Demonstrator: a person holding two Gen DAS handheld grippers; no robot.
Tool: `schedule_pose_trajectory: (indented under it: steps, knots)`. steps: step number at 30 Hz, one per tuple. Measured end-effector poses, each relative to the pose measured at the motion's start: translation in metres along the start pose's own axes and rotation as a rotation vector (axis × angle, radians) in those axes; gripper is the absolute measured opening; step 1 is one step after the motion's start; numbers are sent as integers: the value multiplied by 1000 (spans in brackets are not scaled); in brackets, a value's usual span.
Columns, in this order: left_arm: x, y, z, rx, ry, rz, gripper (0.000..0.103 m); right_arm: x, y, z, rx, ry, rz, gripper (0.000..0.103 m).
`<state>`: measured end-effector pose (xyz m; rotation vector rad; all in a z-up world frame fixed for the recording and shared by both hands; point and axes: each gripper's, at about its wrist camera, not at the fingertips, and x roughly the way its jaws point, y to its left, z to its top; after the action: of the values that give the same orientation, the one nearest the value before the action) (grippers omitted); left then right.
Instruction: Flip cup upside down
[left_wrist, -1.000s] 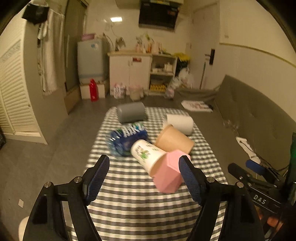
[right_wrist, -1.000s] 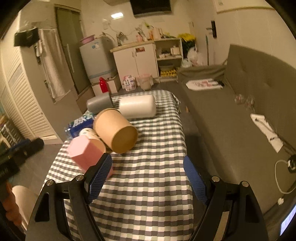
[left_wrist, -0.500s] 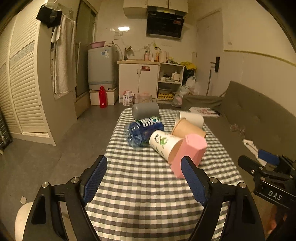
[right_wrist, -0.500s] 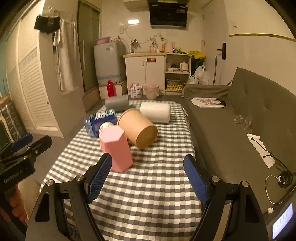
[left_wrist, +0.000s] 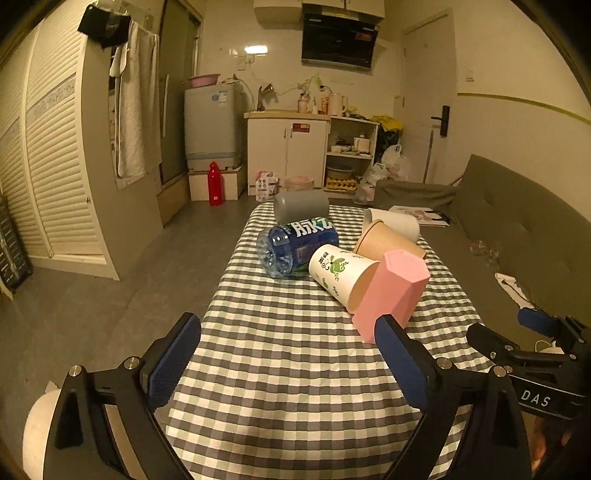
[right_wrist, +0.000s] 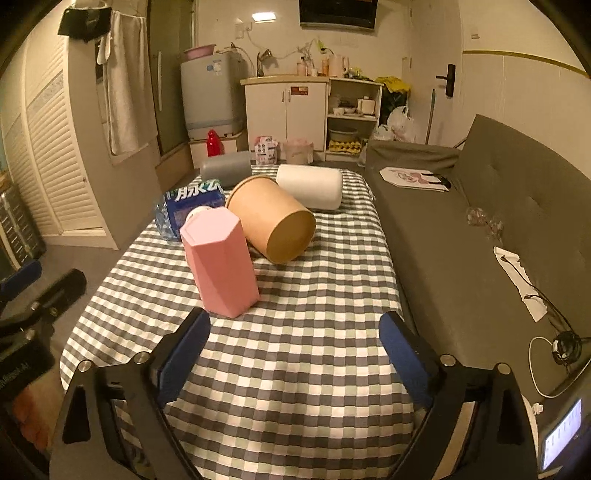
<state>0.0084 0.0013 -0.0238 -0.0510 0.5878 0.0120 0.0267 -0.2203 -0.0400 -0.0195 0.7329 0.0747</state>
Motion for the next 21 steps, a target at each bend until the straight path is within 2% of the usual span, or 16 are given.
schedule_pose_trajectory:
  steps: [5, 19, 21]
  knots:
    - [0, 1, 1, 0, 6, 5, 99, -3, -1, 0, 6, -15, 1, 102]
    - [0, 4, 0, -26, 16, 2, 99, -7, -1, 1, 5, -24, -2, 103]
    - [0, 6, 1, -43, 15, 1, 103, -7, -1, 1, 6, -24, -2, 103]
